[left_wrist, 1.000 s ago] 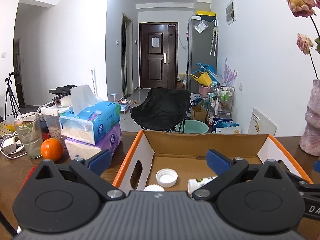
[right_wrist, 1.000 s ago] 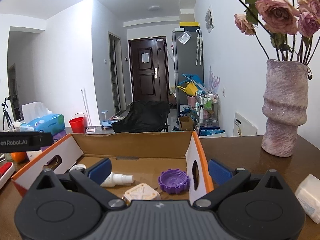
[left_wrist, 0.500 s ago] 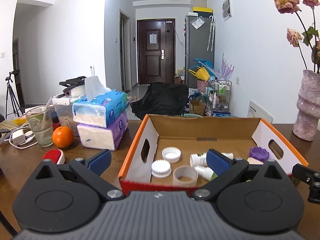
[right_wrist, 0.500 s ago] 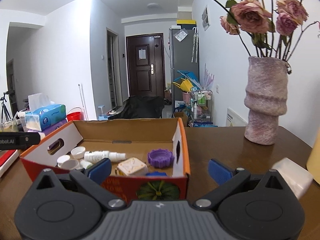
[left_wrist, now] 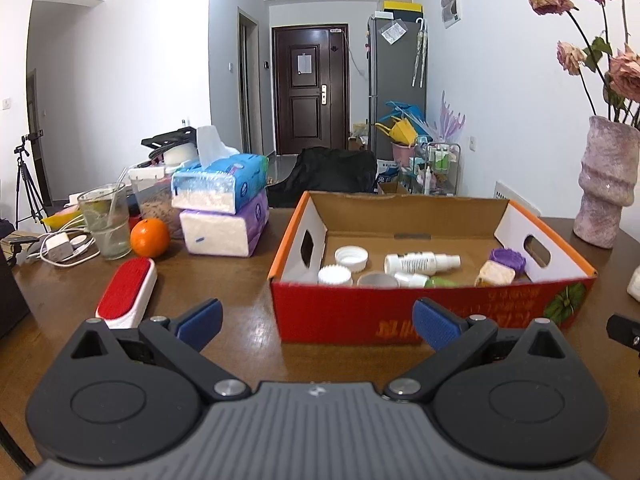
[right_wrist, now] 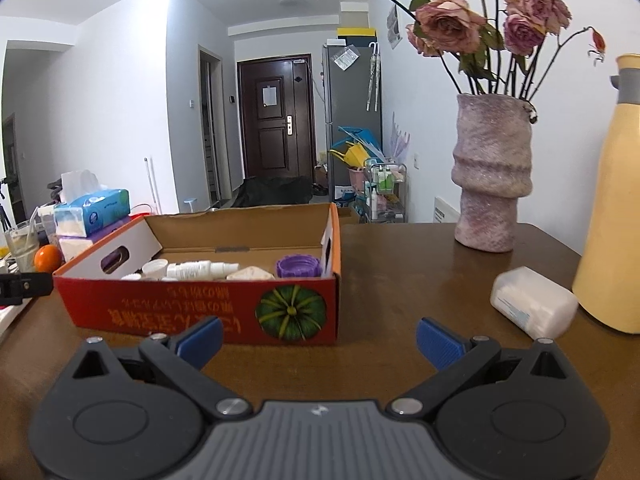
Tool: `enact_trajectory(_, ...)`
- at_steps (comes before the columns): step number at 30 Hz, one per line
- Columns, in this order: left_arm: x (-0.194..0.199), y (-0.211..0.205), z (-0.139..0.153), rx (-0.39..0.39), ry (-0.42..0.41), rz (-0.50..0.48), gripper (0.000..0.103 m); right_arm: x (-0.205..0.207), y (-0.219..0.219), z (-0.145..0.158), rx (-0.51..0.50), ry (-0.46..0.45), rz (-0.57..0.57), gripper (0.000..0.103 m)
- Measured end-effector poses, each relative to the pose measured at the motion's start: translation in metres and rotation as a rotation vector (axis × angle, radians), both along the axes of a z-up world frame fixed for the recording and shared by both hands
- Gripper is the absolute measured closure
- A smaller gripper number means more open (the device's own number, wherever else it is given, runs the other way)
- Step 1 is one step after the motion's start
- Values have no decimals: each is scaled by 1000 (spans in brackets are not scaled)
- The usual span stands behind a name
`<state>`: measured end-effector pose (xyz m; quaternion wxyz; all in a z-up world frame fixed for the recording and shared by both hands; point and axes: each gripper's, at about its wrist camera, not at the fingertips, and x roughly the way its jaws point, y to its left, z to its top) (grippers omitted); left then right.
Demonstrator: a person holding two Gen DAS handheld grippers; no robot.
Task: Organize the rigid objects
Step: 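Withdraw both open tools from the box back toward the table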
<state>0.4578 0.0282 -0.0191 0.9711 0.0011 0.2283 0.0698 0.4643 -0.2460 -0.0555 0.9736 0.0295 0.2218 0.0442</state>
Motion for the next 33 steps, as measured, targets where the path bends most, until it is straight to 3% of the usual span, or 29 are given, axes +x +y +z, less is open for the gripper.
enact_trajectory(15, -38, 8, -11, 1, 27, 7, 0, -41, -23, -2, 6, -9, -45, 0)
enact_trajectory(33, -32, 36, -14, -37, 27, 91, 0, -10, -106, -16, -50, 38, -227, 0)
